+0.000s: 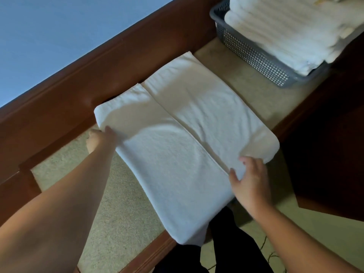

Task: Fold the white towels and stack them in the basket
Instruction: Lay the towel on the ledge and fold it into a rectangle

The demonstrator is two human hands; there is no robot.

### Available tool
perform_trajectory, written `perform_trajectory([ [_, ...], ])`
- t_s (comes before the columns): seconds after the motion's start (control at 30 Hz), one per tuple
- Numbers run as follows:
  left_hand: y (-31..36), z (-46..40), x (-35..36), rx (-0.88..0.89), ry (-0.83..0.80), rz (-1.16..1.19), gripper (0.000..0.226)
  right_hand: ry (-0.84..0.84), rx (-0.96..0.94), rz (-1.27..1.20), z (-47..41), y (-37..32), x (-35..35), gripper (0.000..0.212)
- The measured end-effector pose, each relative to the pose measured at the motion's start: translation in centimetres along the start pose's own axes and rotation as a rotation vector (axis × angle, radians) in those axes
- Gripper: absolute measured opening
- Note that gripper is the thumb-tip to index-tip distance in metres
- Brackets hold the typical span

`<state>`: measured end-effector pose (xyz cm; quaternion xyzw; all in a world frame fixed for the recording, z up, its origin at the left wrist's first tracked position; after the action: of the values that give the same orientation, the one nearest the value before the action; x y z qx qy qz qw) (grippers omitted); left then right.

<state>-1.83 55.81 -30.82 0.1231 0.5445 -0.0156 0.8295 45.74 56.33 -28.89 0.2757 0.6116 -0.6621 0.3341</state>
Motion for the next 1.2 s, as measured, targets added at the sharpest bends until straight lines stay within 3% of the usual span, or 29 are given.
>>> perform_trajectory([
  [0.07,3.0,3.4,0.2,0.236,0.154,-0.161,0.058,0.028,0.113,0.013,-3.6,1.8,-2.2,0.051],
  [0.13,7.5,8.3,0.7,0.629,0.300,-0.240,0.053,0.041,0.171,0.005,-6.8,3.3,-3.6,0.057],
  [0.27,17.1,18.7,7.1,1.363,0.221,-0.536,0.061,-0.071,0.309,0.007,-10.7,6.2,-4.6,0.081],
  [0.4,24.4,27.1,14.1,1.721,0.149,-0.947,0.080,-0.116,0.386,-0.108,-12.6,7.6,-5.1,0.087],
  [0.5,28.3,30.2,16.8,1.793,0.089,-1.201,0.086,-0.200,0.451,-0.195,-13.7,8.1,-5.4,0.074],
  [0.57,30.9,30.7,17.1,1.768,0.040,-1.324,0.087,-0.331,0.409,-0.077,-14.3,7.5,-5.6,0.048],
  [0.67,33.4,30.1,15.8,1.697,0.053,-1.531,0.056,-0.372,0.174,0.177,-14.1,5.6,-6.3,0.017],
  [0.77,33.2,27.5,13.8,1.740,0.069,-1.775,0.042,-0.287,-0.137,0.177,-13.1,4.2,-7.2,0.023],
  [0.83,32.4,25.9,12.0,1.822,0.065,-1.767,0.044,-0.368,-0.190,0.064,-12.1,4.1,-7.5,0.030],
  [0.9,32.0,23.2,10.1,1.731,0.003,-1.720,0.038,-0.420,-0.224,0.042,-10.7,3.9,-7.5,0.035],
  [1.0,31.0,18.0,6.3,1.535,-0.040,-1.618,0.035,-0.361,-0.324,0.059,-8.4,2.3,-7.0,0.031],
  [1.07,30.0,14.9,3.5,1.501,-0.020,-1.414,0.073,-0.329,-0.345,0.058,-6.8,0.7,-6.3,0.025],
  [1.1,29.6,12.7,2.7,1.489,0.124,-1.421,0.074,-0.309,-0.354,0.057,-5.9,-0.1,-5.8,0.024],
  [1.2,25.7,9.5,-2.8,1.503,0.320,-1.540,0.032,-0.292,-0.374,0.081,-2.9,-2.9,-4.6,0.017],
])
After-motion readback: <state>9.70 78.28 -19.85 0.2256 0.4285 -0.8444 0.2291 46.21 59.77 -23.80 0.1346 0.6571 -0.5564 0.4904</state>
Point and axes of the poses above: each hand's wrist, its own z-axis away from the middle knuckle, its own x-axis out of the palm, y = z × x, the point moved 4 cm from there along -z, towards the middle knuckle, and after that the axes turned 12 degrees about -z, right-handed, at the moved point
